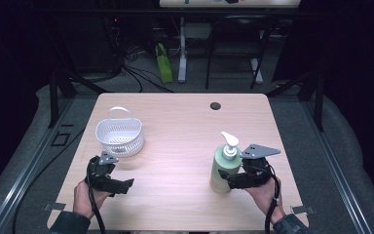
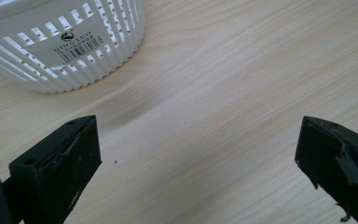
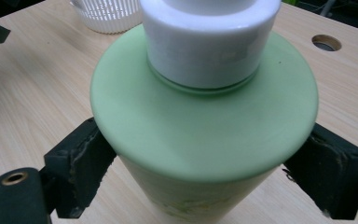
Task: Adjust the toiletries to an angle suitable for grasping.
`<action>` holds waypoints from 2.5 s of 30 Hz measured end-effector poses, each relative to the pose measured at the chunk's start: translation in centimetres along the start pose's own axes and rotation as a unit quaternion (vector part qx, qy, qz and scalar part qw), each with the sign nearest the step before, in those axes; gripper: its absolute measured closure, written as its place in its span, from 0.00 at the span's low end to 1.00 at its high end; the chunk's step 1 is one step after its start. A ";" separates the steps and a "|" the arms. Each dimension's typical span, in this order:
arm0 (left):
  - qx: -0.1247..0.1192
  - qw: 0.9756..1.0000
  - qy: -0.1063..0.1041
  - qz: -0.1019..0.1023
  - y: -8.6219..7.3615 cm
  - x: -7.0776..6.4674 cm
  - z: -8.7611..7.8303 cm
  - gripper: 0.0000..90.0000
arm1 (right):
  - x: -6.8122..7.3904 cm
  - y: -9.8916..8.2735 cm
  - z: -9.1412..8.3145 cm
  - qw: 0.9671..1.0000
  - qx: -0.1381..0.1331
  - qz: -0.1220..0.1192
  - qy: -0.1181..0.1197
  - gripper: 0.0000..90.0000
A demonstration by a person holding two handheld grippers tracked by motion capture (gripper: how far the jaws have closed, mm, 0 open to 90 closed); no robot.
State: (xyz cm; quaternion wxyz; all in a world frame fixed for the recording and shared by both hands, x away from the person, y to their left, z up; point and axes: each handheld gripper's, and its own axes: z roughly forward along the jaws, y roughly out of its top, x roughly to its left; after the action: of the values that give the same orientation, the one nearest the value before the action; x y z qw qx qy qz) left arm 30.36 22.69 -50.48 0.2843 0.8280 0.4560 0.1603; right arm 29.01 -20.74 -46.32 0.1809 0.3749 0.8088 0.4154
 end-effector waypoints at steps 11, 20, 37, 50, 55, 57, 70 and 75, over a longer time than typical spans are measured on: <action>-0.005 1.000 0.002 0.001 0.0 0.0 -0.1 0.00 | 1.3 1.0 1.4 1.000 0.000 -0.010 0.011 0.13; -0.009 1.000 0.001 0.000 0.0 0.1 -0.2 0.00 | 2.1 1.6 2.3 1.000 -0.002 -0.016 0.018 0.13; -0.014 1.000 -0.001 0.007 0.1 -0.1 -0.2 0.00 | 4.0 2.7 4.0 0.999 -0.003 -0.029 0.036 0.13; -0.015 1.000 -0.002 0.012 0.2 -0.4 -0.2 0.00 | 5.6 3.3 5.1 0.998 -0.004 -0.038 0.056 0.13; -0.018 1.000 -0.001 0.014 0.2 -0.6 -0.2 0.00 | 5.8 3.4 5.4 0.998 -0.006 -0.041 0.057 0.13; -0.018 1.000 -0.002 0.016 0.2 -0.6 -0.2 0.00 | 5.8 3.4 5.4 0.998 -0.006 -0.038 0.058 0.13; -0.036 0.998 -0.029 0.029 0.9 -2.6 -0.1 0.00 | 4.7 2.5 3.5 0.997 0.016 -0.035 0.063 0.01; -0.036 0.998 -0.043 0.035 1.4 -3.4 0.5 0.00 | 3.4 1.5 2.6 0.998 0.031 -0.029 0.044 0.01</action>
State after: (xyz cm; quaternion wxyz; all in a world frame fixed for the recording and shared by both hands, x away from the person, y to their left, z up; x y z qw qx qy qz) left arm 29.70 19.09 -50.03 0.3278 0.8385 0.4084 0.1506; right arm 29.03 -16.22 -46.54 0.1460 0.3379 0.8389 0.4010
